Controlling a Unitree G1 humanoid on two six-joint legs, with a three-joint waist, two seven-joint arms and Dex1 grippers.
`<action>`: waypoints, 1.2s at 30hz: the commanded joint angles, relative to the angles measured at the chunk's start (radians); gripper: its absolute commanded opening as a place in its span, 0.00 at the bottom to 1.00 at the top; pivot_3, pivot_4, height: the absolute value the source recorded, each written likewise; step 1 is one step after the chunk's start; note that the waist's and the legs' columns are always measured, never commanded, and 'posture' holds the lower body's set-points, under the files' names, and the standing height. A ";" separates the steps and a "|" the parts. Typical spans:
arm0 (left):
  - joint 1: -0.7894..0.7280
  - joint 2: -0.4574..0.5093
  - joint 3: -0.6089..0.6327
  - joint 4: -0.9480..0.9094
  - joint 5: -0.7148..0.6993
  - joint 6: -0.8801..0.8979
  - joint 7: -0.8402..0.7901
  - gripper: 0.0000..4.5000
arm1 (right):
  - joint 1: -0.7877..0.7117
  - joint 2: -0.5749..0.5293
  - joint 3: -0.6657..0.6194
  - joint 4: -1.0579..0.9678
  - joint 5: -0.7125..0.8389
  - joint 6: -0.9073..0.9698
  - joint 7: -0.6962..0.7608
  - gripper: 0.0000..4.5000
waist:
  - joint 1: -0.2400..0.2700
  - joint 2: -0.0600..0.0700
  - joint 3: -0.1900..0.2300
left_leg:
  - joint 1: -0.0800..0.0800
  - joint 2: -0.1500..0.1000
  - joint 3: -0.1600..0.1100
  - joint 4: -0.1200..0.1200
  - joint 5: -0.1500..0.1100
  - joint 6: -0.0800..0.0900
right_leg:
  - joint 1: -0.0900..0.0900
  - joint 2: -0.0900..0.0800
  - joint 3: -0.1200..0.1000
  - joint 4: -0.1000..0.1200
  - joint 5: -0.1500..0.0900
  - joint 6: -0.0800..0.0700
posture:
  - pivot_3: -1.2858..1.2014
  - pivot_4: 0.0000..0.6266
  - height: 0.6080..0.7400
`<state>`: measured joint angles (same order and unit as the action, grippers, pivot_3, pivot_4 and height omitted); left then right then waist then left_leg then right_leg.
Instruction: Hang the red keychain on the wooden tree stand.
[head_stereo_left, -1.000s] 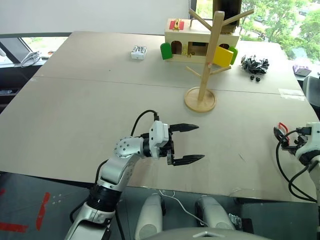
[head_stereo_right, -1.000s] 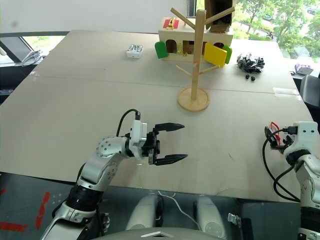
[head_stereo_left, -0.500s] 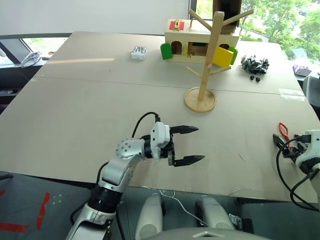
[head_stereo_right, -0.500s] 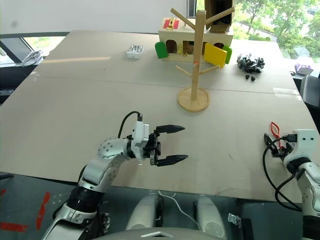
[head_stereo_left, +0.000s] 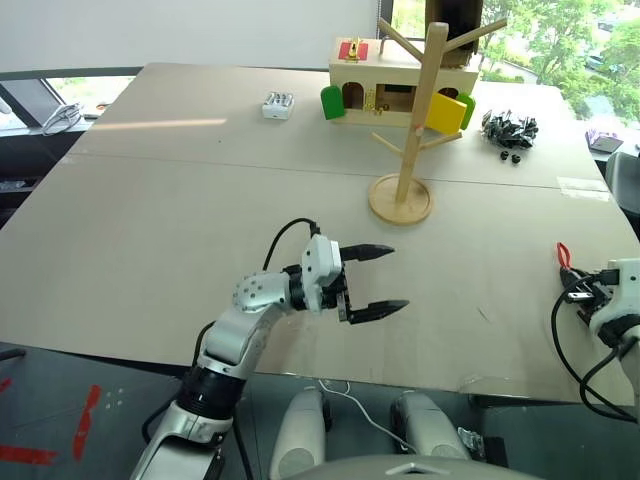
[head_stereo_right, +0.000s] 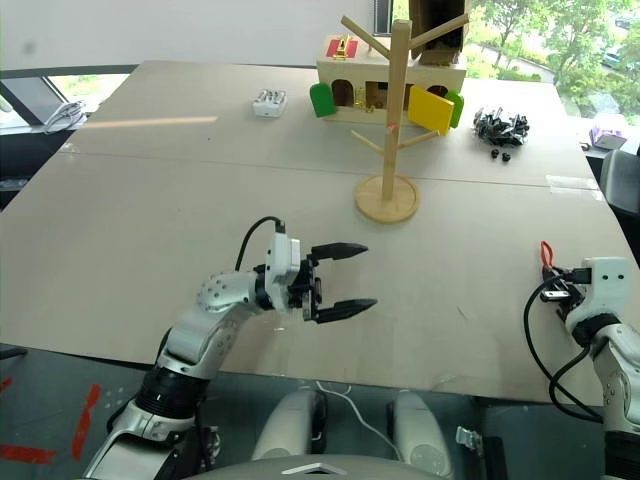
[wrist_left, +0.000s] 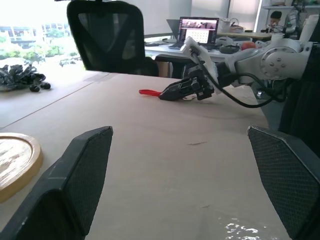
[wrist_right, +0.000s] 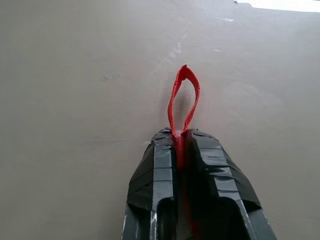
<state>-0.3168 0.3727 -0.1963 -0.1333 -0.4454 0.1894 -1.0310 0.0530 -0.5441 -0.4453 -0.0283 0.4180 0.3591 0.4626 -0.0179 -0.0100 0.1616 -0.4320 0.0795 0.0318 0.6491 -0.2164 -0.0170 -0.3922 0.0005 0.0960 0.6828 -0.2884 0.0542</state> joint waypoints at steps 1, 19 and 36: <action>-0.090 0.063 0.112 -0.077 -0.105 0.146 0.043 1.00 | -0.077 -0.078 0.005 -0.150 0.020 0.030 0.026 0.04 | -0.008 0.001 0.001 | 0.000 0.000 0.000 0.000 0.000 0.000 | 0.000 0.000 0.000 0.000 0.000 0.000 | 0.52 0.24 0.96; -0.370 0.296 0.370 -0.153 -0.383 0.561 0.164 1.00 | -0.559 -0.119 0.418 -0.413 -0.091 0.073 0.063 0.04 | 0.005 -0.002 0.003 | -0.004 0.000 -0.003 0.001 0.000 0.000 | -0.001 -0.001 -0.004 -0.002 0.000 0.000 | 0.52 0.24 0.96; -0.364 0.292 0.356 -0.154 -0.364 0.542 0.166 1.00 | -0.544 -0.019 0.452 -0.424 -0.147 0.035 0.056 0.04 | 0.004 -0.002 0.003 | -0.004 0.000 -0.003 0.001 0.000 0.000 | -0.001 0.000 -0.004 -0.002 0.000 0.000 | 0.52 0.24 0.96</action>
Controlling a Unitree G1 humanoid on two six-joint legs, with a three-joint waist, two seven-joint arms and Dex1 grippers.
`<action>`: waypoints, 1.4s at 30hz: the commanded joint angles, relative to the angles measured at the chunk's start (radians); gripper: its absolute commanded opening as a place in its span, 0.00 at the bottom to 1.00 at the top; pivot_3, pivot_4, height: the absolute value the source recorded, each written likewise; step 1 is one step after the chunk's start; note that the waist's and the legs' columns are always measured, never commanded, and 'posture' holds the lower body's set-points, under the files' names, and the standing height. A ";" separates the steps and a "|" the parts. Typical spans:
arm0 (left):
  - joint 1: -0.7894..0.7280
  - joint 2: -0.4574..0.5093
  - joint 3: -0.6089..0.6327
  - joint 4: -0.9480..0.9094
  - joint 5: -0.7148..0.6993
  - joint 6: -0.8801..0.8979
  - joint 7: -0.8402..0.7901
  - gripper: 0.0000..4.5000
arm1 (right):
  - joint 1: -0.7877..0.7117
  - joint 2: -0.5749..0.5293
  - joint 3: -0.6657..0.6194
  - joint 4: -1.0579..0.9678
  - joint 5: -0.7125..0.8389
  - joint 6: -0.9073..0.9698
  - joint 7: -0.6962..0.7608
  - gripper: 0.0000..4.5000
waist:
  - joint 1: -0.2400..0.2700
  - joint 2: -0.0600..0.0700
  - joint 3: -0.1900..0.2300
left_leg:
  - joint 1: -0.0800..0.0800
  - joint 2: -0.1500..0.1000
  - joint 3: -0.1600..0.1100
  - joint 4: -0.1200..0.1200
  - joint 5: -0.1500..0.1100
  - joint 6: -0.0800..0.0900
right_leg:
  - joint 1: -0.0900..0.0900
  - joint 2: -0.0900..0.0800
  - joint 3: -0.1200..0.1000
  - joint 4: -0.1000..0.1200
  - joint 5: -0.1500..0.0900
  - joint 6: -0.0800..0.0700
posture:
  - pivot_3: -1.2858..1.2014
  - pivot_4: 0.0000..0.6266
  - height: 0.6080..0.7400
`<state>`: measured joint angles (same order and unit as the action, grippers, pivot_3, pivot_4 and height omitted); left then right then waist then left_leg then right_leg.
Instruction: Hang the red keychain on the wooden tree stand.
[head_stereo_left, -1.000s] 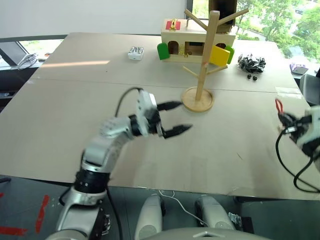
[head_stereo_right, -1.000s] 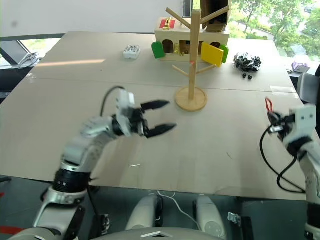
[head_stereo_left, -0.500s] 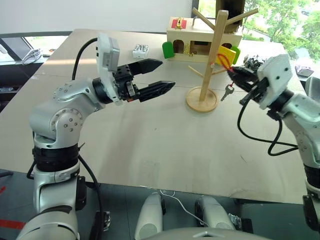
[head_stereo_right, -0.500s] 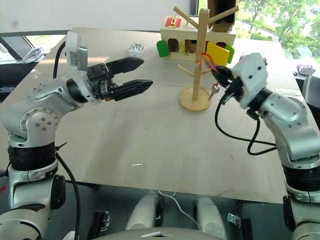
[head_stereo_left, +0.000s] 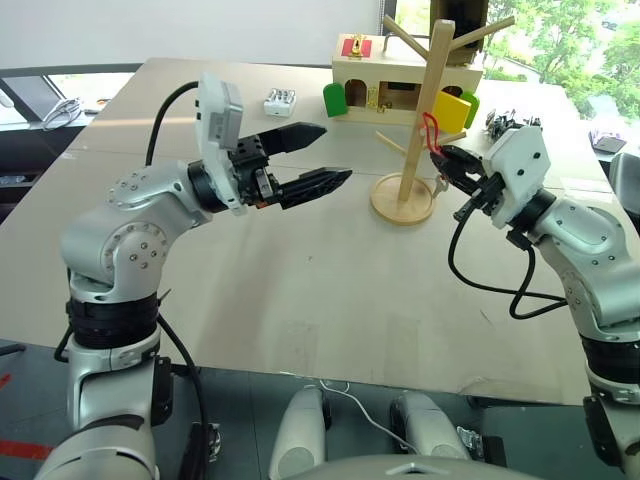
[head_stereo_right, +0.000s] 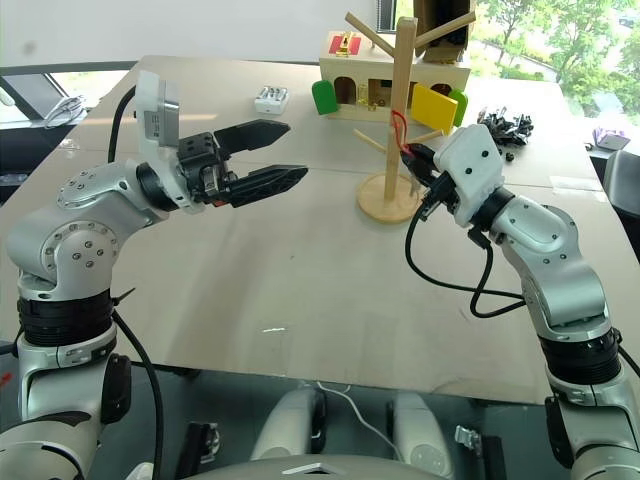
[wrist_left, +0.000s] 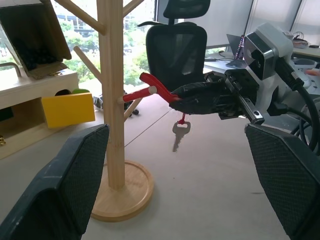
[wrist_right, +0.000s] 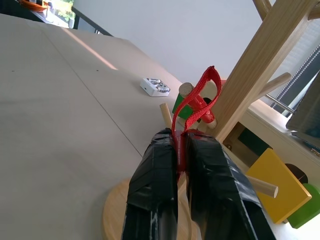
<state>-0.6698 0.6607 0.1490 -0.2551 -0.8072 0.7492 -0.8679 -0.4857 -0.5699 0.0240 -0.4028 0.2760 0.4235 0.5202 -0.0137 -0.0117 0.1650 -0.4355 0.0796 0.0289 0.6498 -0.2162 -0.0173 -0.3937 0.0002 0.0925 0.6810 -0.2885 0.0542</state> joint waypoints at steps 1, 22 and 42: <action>-0.012 0.004 0.011 -0.034 -0.002 -0.017 0.003 1.00 | -0.007 0.015 -0.023 -0.052 -0.002 -0.039 -0.003 0.04 | 0.000 0.000 0.000 | 0.000 0.000 0.000 0.000 0.000 0.000 | 0.000 0.000 0.000 0.000 0.000 0.000 | 0.52 0.24 0.96; -0.010 0.003 0.002 -0.048 0.008 -0.018 0.011 1.00 | 0.008 0.054 -0.032 -0.020 -0.025 -0.053 -0.017 0.04 | 0.000 0.000 0.000 | 0.000 0.000 0.000 0.000 0.000 0.000 | 0.000 0.000 0.000 0.000 0.000 0.000 | 0.52 0.24 0.96; 0.003 0.005 0.007 -0.061 0.012 -0.016 0.021 1.00 | 0.022 0.115 -0.042 0.031 -0.044 -0.188 -0.001 0.04 | 0.000 0.000 0.000 | 0.000 0.000 0.000 0.000 0.000 0.000 | 0.000 0.000 0.000 0.000 0.000 0.000 | 0.52 0.24 0.96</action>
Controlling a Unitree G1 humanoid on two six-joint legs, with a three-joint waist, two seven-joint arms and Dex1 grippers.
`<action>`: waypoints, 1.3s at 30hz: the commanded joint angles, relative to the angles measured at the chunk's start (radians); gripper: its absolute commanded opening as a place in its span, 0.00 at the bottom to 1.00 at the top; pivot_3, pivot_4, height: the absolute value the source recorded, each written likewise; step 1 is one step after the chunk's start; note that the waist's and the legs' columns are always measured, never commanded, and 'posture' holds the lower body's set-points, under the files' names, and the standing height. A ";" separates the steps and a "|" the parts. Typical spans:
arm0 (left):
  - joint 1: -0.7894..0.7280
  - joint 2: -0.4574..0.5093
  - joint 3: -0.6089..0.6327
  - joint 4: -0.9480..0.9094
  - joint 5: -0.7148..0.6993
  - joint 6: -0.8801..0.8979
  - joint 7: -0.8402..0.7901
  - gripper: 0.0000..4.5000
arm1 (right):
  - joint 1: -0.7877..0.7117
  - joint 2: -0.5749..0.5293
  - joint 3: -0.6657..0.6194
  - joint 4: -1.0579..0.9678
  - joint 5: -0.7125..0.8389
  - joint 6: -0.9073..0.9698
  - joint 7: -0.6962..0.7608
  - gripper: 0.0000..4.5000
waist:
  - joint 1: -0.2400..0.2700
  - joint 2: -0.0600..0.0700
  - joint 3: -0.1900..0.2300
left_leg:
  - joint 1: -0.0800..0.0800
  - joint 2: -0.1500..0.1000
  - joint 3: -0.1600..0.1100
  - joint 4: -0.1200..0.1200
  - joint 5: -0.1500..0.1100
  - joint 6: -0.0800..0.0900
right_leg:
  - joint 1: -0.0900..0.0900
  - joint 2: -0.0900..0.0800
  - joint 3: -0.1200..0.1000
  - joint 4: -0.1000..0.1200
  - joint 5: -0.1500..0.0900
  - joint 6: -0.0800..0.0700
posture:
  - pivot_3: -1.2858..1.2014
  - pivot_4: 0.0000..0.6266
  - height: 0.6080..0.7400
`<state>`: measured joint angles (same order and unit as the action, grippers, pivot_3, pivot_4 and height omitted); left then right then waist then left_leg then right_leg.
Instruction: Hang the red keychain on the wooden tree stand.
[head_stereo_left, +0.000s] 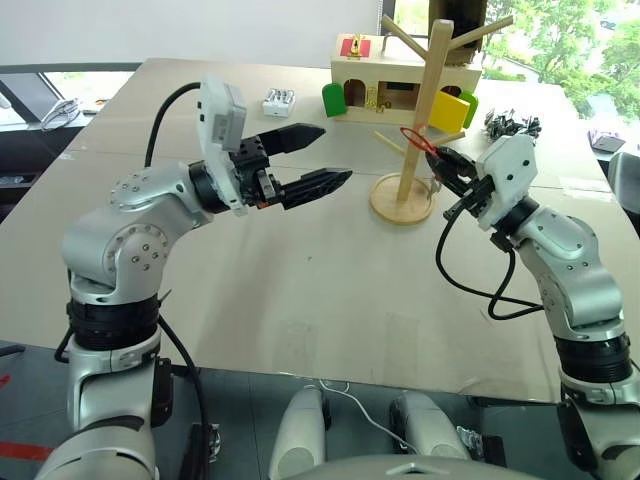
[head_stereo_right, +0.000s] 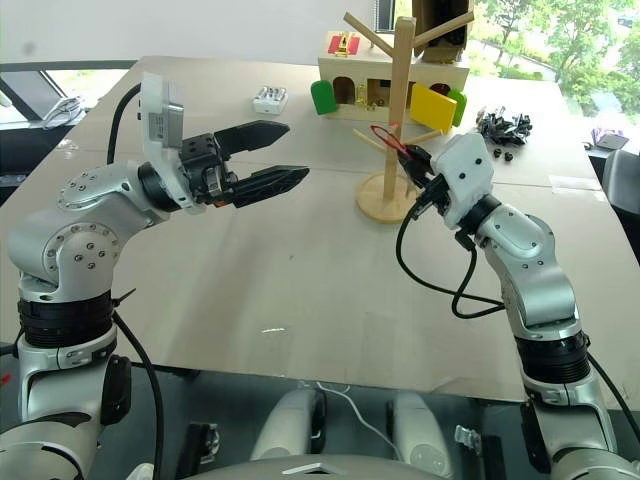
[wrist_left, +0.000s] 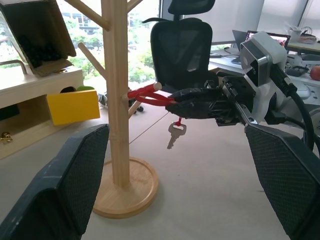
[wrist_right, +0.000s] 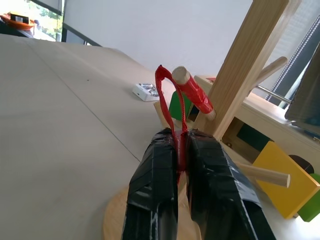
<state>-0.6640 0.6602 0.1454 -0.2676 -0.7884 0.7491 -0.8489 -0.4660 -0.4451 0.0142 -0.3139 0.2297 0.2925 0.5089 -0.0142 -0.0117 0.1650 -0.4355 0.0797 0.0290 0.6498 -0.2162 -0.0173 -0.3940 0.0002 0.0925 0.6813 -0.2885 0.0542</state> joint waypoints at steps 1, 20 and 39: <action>-0.003 0.005 0.010 -0.048 -0.007 -0.016 0.002 1.00 | 0.007 -0.012 -0.032 -0.060 -0.002 -0.064 0.010 0.04 | 0.000 0.000 0.000 | 0.000 0.000 0.000 0.000 0.000 0.000 | 0.000 0.000 0.000 0.000 0.000 0.000 | 0.52 0.24 0.96; -0.001 0.001 0.006 -0.046 0.004 -0.022 0.005 1.00 | 0.010 -0.012 -0.043 -0.038 -0.019 -0.058 0.001 0.04 | 0.000 0.000 0.000 | 0.000 0.000 0.000 0.000 0.000 0.000 | 0.000 0.000 0.000 0.000 0.000 0.000 | 0.52 0.24 0.96; -0.005 -0.006 0.003 -0.044 0.019 -0.027 0.003 1.00 | 0.021 -0.006 -0.025 -0.016 -0.037 -0.027 0.002 0.04 | 0.000 0.000 0.000 | 0.000 0.000 0.000 0.000 0.000 0.000 | 0.000 0.000 0.000 0.000 0.000 0.000 | 0.52 0.24 0.96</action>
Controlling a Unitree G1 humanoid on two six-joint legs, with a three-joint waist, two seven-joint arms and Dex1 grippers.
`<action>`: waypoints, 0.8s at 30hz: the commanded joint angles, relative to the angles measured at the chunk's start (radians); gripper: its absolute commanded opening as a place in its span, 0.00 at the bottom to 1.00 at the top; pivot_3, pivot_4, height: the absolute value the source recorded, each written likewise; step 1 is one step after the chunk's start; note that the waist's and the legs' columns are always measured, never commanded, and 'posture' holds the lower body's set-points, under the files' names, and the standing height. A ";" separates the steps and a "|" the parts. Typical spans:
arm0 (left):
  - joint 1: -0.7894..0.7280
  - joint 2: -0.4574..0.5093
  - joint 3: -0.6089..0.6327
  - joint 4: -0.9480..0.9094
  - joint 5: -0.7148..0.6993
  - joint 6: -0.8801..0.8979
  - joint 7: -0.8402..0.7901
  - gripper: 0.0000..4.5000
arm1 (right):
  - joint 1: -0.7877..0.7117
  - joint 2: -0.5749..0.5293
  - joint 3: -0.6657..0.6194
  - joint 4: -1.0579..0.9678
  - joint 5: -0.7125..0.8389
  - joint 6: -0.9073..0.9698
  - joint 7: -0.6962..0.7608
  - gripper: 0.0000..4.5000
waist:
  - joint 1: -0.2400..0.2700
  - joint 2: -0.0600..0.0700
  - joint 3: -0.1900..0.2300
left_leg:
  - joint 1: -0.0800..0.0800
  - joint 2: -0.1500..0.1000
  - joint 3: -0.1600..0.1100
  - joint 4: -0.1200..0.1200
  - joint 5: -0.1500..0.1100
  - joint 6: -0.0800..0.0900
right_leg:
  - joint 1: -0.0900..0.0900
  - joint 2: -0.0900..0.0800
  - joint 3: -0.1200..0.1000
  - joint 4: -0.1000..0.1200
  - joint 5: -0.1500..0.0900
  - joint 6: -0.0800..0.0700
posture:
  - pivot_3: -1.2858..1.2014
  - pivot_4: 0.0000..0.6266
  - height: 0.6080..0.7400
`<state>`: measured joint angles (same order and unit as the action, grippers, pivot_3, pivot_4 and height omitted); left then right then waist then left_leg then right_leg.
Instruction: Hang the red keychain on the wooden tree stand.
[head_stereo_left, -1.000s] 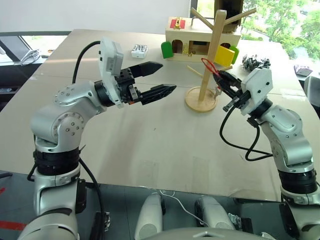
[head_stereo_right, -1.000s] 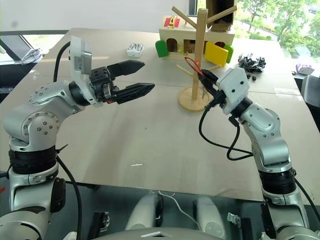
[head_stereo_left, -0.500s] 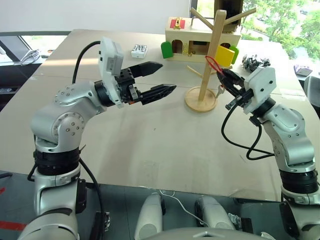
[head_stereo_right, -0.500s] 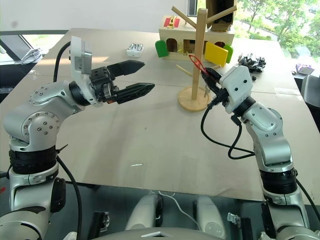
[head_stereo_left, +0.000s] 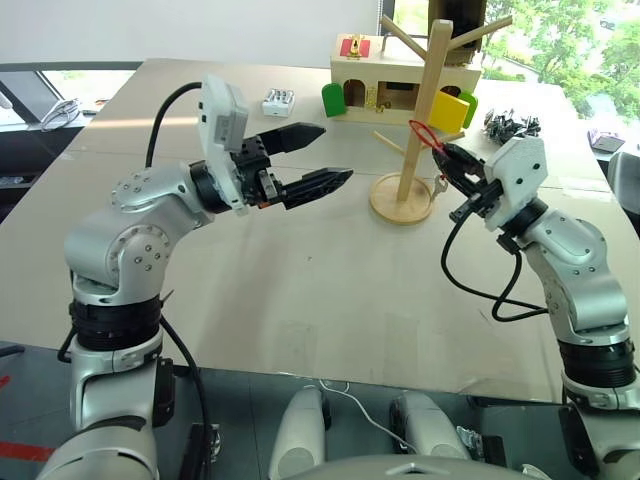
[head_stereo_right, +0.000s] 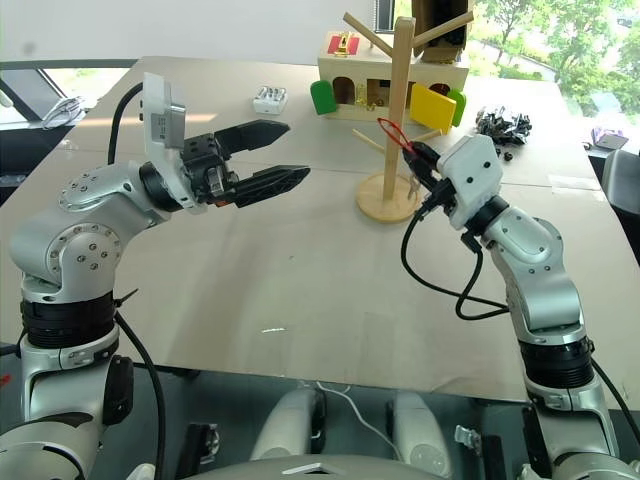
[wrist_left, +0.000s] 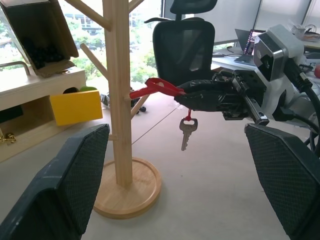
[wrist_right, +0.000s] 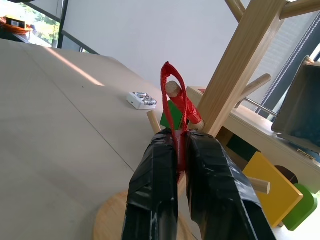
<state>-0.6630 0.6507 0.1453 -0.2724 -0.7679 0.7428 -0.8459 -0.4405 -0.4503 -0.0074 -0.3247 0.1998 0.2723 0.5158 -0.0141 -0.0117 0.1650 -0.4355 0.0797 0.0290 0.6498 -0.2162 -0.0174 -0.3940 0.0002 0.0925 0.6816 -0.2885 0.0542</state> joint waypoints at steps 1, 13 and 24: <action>-0.007 0.003 0.003 -0.038 -0.001 -0.022 0.001 1.00 | -0.008 0.002 -0.001 0.006 -0.013 -0.008 -0.009 0.04 | 0.000 0.000 0.000 | 0.000 0.000 0.000 0.000 0.000 0.000 | 0.000 0.000 0.000 0.000 0.000 0.000 | 0.52 0.24 0.96; -0.003 0.001 0.006 -0.050 -0.005 -0.021 0.010 1.00 | -0.088 0.067 0.021 0.170 -0.104 -0.096 -0.075 0.04 | 0.000 0.000 0.000 | 0.000 0.000 0.000 0.000 0.000 0.000 | 0.000 0.000 0.000 0.000 0.000 0.000 | 0.52 0.24 0.96; 0.002 -0.006 0.005 -0.053 -0.005 -0.023 0.021 1.00 | -0.051 0.097 -0.054 0.149 -0.030 -0.129 -0.090 0.93 | -0.001 0.000 0.000 | 0.000 0.000 0.000 0.000 0.000 0.000 | 0.000 0.000 0.000 0.000 0.000 0.000 | 0.52 0.24 0.96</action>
<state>-0.6615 0.6420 0.1444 -0.2914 -0.7678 0.7368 -0.8278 -0.5040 -0.3499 -0.0151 -0.1190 0.1319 0.1662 0.4256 -0.0153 -0.0117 0.1651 -0.4354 0.0797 0.0292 0.6498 -0.2161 -0.0175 -0.3941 0.0002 0.0926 0.6820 -0.2885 0.0542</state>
